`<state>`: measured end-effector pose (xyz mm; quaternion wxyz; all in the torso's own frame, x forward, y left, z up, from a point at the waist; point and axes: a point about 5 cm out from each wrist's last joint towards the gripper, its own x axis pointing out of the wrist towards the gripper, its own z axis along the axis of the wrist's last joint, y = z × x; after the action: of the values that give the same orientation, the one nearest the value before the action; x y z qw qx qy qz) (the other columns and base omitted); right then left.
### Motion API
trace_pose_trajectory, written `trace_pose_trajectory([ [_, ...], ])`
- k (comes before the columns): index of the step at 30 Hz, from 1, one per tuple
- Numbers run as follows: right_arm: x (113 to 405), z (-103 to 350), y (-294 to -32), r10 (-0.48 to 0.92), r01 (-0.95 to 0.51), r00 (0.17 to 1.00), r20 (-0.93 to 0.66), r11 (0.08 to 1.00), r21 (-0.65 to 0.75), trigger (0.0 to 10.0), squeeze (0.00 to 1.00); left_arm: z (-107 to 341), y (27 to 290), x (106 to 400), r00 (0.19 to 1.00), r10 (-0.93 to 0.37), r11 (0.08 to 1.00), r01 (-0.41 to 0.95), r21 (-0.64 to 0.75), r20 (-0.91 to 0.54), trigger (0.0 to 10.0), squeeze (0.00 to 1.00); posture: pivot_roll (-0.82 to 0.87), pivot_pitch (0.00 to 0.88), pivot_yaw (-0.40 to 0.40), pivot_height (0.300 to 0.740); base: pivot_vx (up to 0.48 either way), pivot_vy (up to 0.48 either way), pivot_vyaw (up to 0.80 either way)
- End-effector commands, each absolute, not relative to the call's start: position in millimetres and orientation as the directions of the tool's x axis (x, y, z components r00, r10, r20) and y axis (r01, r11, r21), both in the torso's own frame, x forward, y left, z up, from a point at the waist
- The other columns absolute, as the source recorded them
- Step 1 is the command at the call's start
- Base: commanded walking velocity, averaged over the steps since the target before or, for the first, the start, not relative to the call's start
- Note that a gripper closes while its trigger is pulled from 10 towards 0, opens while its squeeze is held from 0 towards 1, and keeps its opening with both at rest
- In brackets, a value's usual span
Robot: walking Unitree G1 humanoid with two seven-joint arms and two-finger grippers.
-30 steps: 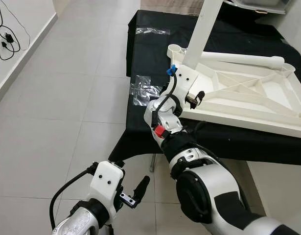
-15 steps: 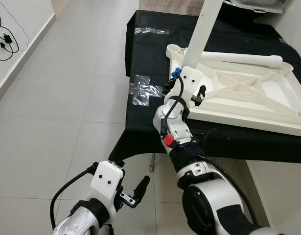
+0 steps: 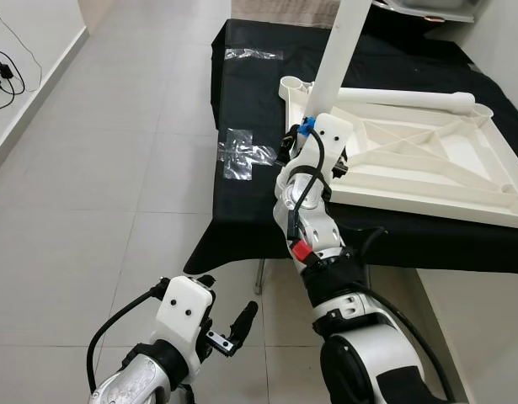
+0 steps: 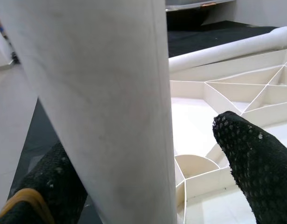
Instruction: Building children table
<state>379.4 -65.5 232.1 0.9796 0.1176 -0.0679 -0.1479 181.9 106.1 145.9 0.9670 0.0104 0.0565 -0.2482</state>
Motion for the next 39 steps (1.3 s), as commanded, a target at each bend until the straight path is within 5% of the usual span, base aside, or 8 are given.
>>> trace_pose_trajectory([
  [1, 367, 211, -45, -0.23, 0.217, 0.973, 0.015, 0.935, 0.282, 10.0, 0.0, 142, 105, 181, 0.867, -0.482, 0.875, 0.484, -0.016, -0.124, 10.0, 0.0, 0.15, 0.164, -0.124, 0.74, 0.0, 0.0, 0.0],
  [18, 339, 194, -47, 0.05, -0.056, 0.998, 0.035, 0.977, 0.207, 10.0, 0.0, 140, 106, 185, 0.87, -0.478, 0.877, 0.48, -0.012, -0.119, 10.0, 0.0, 0.14, 0.152, -0.123, 0.74, 0.0, 0.0, 0.0],
  [27, 325, 176, -77, 0.036, -0.035, 0.999, -0.004, 0.991, 0.133, 10.0, 0.0, 139, 106, 187, 0.872, -0.475, 0.878, 0.478, -0.002, -0.117, 10.0, 0.0, 0.14, 0.136, -0.124, 0.74, 0.0, 0.0, 0.0],
  [32, 299, 165, -98, 0.208, -0.212, 0.977, 0.053, 0.973, 0.091, 10.0, 0.0, 139, 111, 190, 0.903, -0.416, 0.906, 0.422, 0.043, -0.106, 10.0, 0.0, 0.13, 0.11, -0.121, 0.74, 0.0, 0.0, 0.0],
  [39, 272, 146, -123, 0.214, -0.215, 0.976, 0.03, 0.977, 0.005, 10.0, 0.0, 137, 119, 191, 0.942, -0.317, 0.943, 0.325, 0.07, -0.106, 10.0, 0.0, 0.13, 0.092, -0.119, 0.74, 0.0, 0.0, 0.0],
])
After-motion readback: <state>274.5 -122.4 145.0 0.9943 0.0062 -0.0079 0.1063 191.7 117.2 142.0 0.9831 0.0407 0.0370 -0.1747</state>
